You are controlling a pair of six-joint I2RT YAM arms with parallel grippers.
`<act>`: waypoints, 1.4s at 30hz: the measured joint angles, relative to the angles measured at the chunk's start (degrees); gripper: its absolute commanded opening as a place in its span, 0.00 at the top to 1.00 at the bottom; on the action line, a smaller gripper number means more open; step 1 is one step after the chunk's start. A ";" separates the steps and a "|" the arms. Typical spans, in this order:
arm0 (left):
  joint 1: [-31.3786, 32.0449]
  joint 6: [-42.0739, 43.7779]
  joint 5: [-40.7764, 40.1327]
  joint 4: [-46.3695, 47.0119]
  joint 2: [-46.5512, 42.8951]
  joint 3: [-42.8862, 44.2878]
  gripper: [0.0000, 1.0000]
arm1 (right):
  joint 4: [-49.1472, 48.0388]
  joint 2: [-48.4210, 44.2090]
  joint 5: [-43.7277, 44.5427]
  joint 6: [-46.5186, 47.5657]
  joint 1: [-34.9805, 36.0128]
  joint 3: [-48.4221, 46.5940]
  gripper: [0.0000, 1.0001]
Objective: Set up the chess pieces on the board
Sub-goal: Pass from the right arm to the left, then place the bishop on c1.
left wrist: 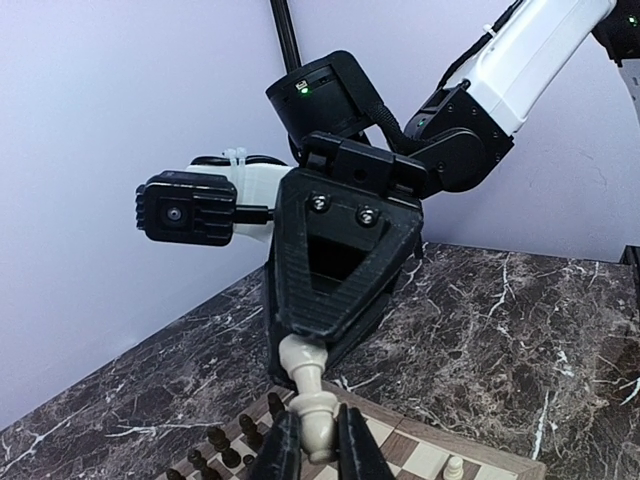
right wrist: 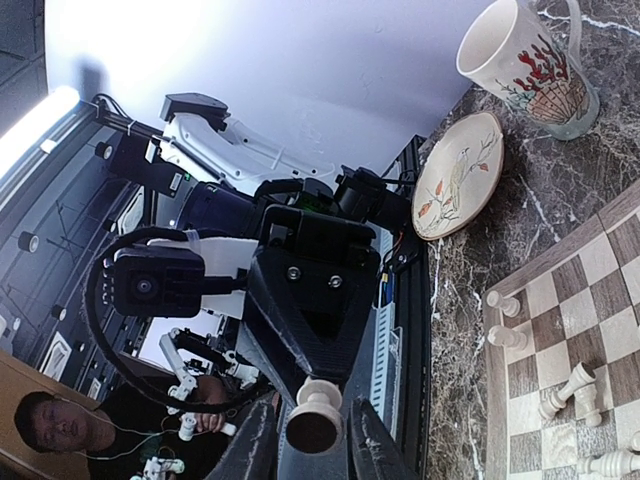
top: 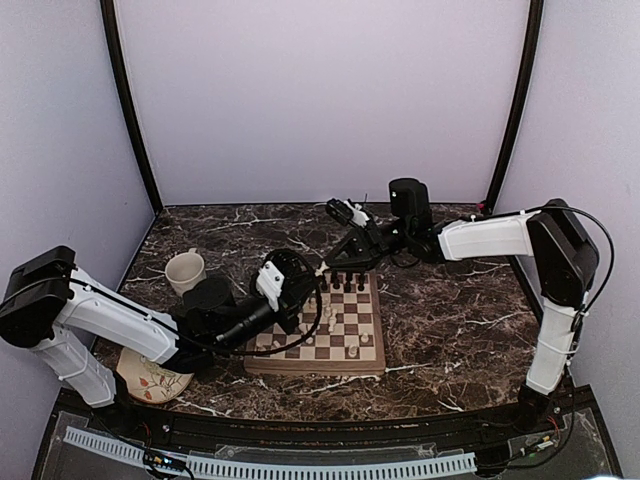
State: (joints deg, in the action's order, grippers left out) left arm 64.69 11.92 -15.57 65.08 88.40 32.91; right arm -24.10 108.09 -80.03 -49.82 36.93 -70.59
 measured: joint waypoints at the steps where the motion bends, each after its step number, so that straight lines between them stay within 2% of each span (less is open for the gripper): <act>1: 0.00 -0.07 -0.22 -0.07 0.00 0.00 0.91 | -0.09 0.00 -0.07 0.00 -0.11 0.11 0.62; 4: 0.00 -0.24 -0.63 -1.20 -0.39 0.02 0.91 | 0.35 -0.44 -0.11 0.57 -0.39 0.66 0.51; 7: 0.00 -0.63 -0.57 -8.26 -3.43 1.14 0.91 | 5.42 -2.14 0.42 5.97 -1.99 0.81 0.45; 10: -0.02 -1.70 -0.07 -21.38 -8.28 6.21 0.91 | 20.15 -4.85 4.17 19.96 -6.10 -1.55 0.45; 13: -0.52 -3.82 1.40 -37.55 -11.87 14.78 0.91 | 34.58 -7.45 13.27 36.20 -9.99 -5.18 0.44; 17: -2.43 -8.35 5.99 -59.04 -12.52 26.21 0.91 | 43.65 -14.62 25.40 50.95 -11.21 -2.97 0.42; 22: -5.14 -13.09 11.63 -82.49 -8.04 35.87 0.91 | 46.31 -24.52 34.40 62.40 -10.54 4.96 0.40; 29: -6.43 -17.20 19.61 -104.91 2.62 45.24 0.90 | 47.34 -26.25 41.79 70.10 -10.75 9.09 0.39; 37: -6.47 -17.70 22.80 -117.50 11.85 51.12 0.91 | 47.87 -24.96 44.06 73.90 -10.75 9.97 0.39; 42: -6.47 -17.31 24.24 -121.24 14.53 52.24 0.91 | 48.15 -24.72 44.15 75.28 -10.75 9.97 0.39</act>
State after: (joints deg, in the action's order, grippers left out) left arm 58.22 -5.39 8.67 -56.16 102.94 85.14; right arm 24.05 83.37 -35.88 25.45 26.17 -60.62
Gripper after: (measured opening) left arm 0.112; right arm 0.610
